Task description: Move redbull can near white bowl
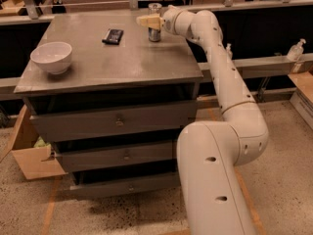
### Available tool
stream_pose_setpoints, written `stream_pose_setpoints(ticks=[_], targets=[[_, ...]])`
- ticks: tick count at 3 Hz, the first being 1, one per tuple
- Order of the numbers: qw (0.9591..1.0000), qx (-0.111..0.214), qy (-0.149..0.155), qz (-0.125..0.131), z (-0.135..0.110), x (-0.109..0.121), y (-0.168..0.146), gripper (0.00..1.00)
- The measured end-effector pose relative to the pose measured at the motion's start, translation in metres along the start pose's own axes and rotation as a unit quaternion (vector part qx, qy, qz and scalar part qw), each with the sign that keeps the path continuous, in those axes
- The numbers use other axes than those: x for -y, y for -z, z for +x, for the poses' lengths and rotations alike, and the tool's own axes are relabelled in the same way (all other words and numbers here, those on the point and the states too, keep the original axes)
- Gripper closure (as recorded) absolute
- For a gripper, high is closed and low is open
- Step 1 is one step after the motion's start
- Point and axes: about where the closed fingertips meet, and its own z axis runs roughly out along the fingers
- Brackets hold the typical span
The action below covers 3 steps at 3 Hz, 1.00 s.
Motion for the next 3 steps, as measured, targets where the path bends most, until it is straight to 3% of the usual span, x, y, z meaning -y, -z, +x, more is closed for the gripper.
stream_pose_setpoints(ticks=[1, 2, 3], targets=[[0.9997, 0.002, -0.022, -0.008, 0.006, -0.003, -0.004, 0.39], [0.9998, -0.002, -0.008, -0.019, 0.004, -0.008, -0.003, 0.62], [0.9988, -0.007, 0.015, -0.047, -0.012, -0.017, 0.014, 0.86]])
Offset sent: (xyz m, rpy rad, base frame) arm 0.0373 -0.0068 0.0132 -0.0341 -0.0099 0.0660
